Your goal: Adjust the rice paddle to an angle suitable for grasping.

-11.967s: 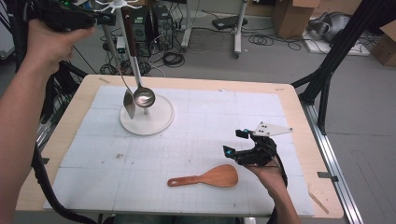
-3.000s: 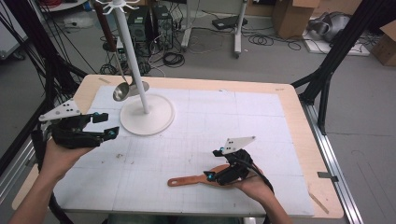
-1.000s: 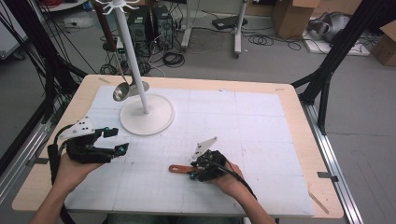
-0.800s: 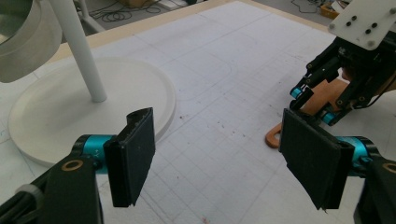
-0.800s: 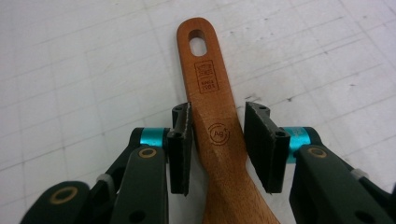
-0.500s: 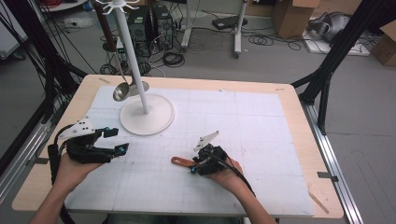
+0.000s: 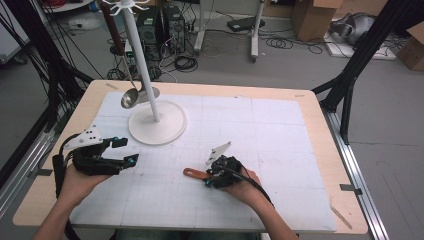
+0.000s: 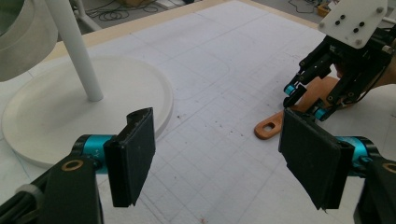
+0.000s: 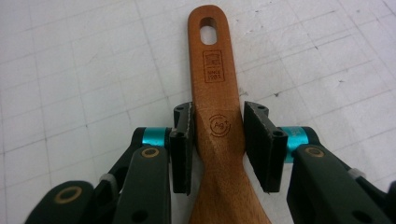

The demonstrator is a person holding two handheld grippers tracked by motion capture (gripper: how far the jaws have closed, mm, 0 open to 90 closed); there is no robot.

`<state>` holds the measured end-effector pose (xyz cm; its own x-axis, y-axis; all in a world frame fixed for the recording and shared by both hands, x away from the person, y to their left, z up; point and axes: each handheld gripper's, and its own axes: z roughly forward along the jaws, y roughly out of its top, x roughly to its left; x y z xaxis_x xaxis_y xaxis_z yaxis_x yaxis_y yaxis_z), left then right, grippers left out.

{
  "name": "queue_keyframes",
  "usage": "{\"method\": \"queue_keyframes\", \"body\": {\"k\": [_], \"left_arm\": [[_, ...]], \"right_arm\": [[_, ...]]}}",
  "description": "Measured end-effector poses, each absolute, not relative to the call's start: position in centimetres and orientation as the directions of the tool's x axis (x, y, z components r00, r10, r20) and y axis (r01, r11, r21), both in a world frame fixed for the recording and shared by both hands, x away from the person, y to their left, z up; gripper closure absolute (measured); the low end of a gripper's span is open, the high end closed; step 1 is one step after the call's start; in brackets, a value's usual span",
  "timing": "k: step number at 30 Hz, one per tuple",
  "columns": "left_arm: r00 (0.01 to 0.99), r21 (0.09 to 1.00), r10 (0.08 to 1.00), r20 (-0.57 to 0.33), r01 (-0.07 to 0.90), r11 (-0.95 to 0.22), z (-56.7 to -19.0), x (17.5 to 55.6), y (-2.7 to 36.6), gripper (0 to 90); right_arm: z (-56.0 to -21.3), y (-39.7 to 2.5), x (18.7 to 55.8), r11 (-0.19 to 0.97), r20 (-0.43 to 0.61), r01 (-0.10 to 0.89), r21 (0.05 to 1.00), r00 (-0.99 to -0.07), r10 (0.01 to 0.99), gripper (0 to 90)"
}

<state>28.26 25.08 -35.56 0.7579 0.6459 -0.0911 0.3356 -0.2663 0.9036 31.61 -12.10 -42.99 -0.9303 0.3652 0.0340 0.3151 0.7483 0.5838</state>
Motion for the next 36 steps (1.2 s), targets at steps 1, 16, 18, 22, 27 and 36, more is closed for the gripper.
{"method": "queue_keyframes", "body": {"k": [1, 16, 18, 22, 27, 36], "left_arm": [[0.759, 0.904, 0.645, -0.091, 0.335, -0.267, -35.57, 28.26, 25.05, 27.8], [0.763, 0.901, 0.64, -0.089, 0.335, -0.275, -35.68, 28.29, 24.89, 27.9], [0.764, 0.9, 0.638, -0.094, 0.339, -0.273, -35.68, 28.3, 24.91, 27.9], [0.763, 0.901, 0.64, -0.094, 0.339, -0.271, -35.73, 28.35, 24.91, 27.9], [0.763, 0.901, 0.639, -0.097, 0.34, -0.269, -35.74, 28.35, 24.93, 27.9], [0.766, 0.898, 0.635, -0.105, 0.347, -0.271, -35.93, 28.54, 24.69, 27.9]], "right_arm": [[-42.98, -12.12, 31.63, 0.744, 0.045, 0.324, 0.584, -0.929, 0.369, 64.9], [-42.72, -12.32, 31.87, 0.705, 0.097, 0.358, 0.612, -0.919, 0.383, 64.9], [-42.94, -12.13, 31.83, 0.717, 0.094, 0.353, 0.601, -0.922, 0.376, 64.7], [-42.92, -12.07, 31.7, 0.725, 0.082, 0.342, 0.598, -0.926, 0.368, 63.4], [-42.96, -11.85, 31.28, 0.745, 0.048, 0.312, 0.589, -0.934, 0.354, 59.4], [-43.29, -12.0, 31.2, 0.724, 0.05, 0.324, 0.608, -0.926, 0.373, 64.9]]}}
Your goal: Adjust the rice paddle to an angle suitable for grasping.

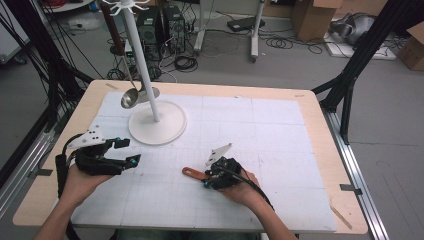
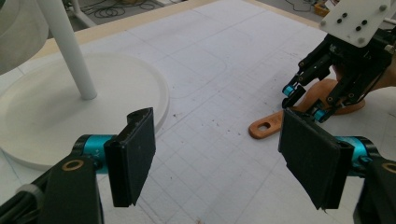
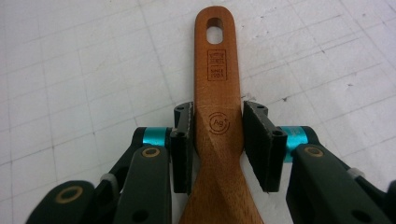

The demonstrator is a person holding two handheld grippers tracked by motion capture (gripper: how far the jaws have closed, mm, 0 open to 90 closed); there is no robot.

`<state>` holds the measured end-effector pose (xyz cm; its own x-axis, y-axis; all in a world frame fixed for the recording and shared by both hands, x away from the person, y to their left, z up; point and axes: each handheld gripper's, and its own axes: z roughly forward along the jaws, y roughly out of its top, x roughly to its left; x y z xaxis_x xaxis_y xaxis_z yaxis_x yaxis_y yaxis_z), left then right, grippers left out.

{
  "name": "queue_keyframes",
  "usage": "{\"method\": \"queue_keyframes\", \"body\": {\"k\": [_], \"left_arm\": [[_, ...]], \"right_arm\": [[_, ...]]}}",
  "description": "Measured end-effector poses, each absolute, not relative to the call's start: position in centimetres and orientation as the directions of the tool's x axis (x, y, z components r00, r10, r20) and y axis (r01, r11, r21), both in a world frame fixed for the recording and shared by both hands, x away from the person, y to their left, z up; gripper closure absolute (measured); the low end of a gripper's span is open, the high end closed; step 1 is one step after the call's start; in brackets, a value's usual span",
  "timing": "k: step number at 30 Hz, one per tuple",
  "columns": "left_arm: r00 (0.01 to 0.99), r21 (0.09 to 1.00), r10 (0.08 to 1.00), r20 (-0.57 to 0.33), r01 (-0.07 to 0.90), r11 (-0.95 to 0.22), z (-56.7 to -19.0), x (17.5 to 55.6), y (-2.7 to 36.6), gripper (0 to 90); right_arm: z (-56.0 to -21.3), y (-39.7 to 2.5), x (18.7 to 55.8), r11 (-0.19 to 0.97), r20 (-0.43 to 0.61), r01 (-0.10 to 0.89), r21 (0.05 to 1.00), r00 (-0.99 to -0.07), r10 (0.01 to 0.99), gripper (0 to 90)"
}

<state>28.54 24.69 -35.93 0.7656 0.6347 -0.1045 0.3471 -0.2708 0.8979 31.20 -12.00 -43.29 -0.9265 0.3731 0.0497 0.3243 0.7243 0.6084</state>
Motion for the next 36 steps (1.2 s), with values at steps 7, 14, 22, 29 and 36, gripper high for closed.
{"method": "queue_keyframes", "body": {"k": [7, 14, 22, 29, 36], "left_arm": [[0.774, 0.894, 0.625, -0.103, 0.348, -0.284, -36.1, 28.5, 24.2, 28.0], [0.779, 0.892, 0.619, -0.106, 0.349, -0.287, -36.2, 28.5, 23.8, 28.0], [0.795, 0.885, 0.597, -0.109, 0.351, -0.306, -36.5, 28.5, 22.6, 28.6], [0.809, 0.877, 0.576, -0.114, 0.354, -0.323, -36.9, 28.5, 21.6, 29.2], [0.82, 0.871, 0.556, -0.133, 0.365, -0.329, -37.3, 28.6, 20.7, 30.4]], "right_arm": [[-43.0, -12.3, 31.4, 0.693, 0.077, 0.359, 0.626, -0.912, 0.403, 65.1], [-41.9, -12.6, 31.2, 0.646, 0.082, 0.343, 0.682, -0.914, 0.398, 65.1], [-40.9, -12.3, 30.7, 0.609, 0.067, 0.308, 0.731, -0.92, 0.385, 65.0], [-40.0, -11.8, 30.3, 0.586, 0.056, 0.283, 0.76, -0.926, 0.374, 65.0], [-39.2, -10.9, 30.0, 0.575, 0.039, 0.247, 0.78, -0.936, 0.349, 65.0]]}}
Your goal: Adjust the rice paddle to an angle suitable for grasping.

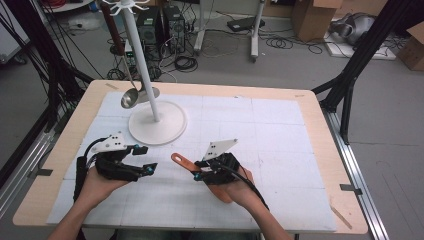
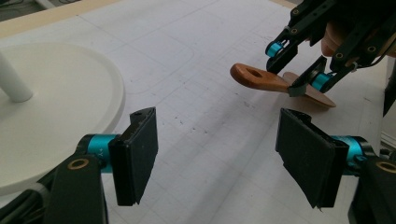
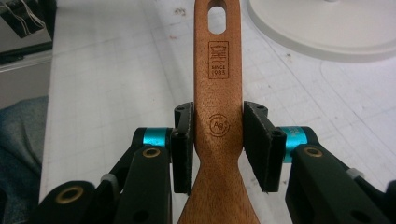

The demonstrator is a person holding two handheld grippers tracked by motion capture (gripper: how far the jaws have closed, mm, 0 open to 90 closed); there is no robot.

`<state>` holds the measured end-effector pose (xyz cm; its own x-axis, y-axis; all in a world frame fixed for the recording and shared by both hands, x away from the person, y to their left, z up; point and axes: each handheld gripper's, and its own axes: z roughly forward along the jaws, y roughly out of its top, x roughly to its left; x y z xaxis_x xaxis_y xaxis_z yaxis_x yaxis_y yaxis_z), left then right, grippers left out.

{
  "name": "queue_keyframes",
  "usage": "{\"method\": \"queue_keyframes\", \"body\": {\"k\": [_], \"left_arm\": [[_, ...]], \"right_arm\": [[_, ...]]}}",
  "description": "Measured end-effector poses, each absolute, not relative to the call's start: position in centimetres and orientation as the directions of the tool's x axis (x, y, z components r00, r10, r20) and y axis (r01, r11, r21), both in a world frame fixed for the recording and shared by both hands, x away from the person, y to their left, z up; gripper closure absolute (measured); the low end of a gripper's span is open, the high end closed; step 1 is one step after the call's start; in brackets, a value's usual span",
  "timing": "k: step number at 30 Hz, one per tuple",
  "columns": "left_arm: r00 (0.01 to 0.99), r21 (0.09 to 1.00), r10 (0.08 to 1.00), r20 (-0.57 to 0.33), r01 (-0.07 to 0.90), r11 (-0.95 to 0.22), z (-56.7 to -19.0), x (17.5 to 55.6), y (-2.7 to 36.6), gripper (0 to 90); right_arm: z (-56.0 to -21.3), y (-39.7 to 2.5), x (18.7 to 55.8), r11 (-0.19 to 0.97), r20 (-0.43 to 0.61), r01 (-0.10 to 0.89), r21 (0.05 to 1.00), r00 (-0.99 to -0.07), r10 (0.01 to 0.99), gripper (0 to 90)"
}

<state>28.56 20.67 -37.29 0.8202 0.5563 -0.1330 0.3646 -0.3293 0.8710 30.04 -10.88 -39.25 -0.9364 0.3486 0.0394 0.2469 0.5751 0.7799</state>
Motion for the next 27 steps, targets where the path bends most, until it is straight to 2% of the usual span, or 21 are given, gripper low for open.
{"method": "queue_keyframes", "body": {"k": [27], "left_arm": [[0.869, 0.863, 0.451, -0.201, 0.375, -0.338, -37.8, 28.8, 17.7, 38.2]], "right_arm": [[-37.7, -8.2, 29.5, 0.56, 0.013, 0.184, 0.808, -0.955, 0.296, 64.9]]}}
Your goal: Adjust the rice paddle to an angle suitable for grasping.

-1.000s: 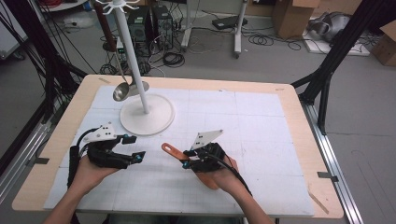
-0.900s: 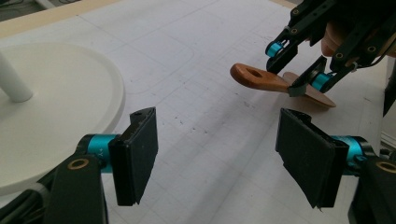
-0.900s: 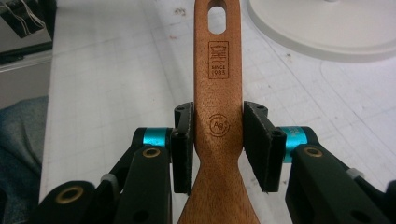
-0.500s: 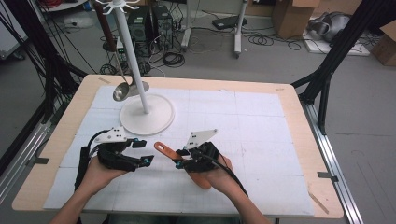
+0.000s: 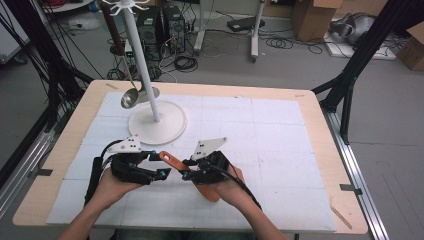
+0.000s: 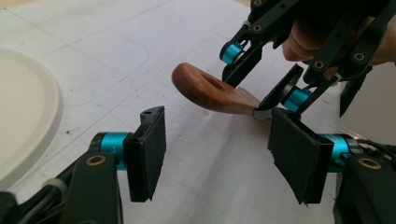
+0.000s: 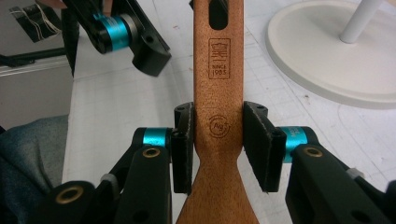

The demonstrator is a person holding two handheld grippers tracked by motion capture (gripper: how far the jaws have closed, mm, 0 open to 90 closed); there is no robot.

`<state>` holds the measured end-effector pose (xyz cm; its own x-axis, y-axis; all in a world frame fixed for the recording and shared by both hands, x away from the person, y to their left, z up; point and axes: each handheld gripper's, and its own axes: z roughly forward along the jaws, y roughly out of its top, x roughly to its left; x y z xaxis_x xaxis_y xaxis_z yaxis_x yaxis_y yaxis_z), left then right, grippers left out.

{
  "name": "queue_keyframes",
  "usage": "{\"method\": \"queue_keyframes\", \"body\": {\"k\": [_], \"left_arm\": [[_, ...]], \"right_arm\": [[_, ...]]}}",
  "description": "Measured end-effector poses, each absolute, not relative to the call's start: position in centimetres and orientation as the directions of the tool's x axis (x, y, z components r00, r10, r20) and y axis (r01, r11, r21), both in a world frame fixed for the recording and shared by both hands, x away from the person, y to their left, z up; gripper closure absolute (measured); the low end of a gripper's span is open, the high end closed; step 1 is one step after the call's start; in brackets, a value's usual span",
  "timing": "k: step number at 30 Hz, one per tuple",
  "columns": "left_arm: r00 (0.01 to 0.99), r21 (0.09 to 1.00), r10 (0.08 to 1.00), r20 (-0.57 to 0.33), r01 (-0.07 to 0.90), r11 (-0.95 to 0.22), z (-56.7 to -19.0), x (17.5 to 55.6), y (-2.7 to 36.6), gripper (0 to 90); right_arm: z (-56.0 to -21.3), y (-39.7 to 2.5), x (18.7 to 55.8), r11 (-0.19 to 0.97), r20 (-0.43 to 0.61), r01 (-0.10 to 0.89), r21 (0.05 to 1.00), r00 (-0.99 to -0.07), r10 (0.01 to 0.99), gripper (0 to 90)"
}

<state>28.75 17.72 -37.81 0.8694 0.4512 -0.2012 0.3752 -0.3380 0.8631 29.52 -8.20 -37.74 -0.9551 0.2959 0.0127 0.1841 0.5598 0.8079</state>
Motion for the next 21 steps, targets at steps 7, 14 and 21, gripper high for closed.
{"method": "queue_keyframes", "body": {"k": [7, 14, 21], "left_arm": [[0.875, 0.867, 0.433, -0.216, 0.376, -0.326, -37.73, 28.8, 17.43, 44.5], [0.88, 0.873, 0.42, -0.223, 0.372, -0.317, -37.69, 28.83, 17.44, 54.9], [0.882, 0.873, 0.418, -0.218, 0.368, -0.321, -37.68, 28.77, 17.32, 62.5]], "right_arm": [[-37.59, -7.58, 29.3, 0.562, -0.003, 0.159, 0.811, -0.961, 0.276, 64.9], [-37.62, -7.4, 29.11, 0.566, -0.012, 0.149, 0.811, -0.963, 0.27, 64.7], [-37.61, -7.43, 29.14, 0.564, -0.012, 0.15, 0.812, -0.962, 0.273, 64.6]]}}
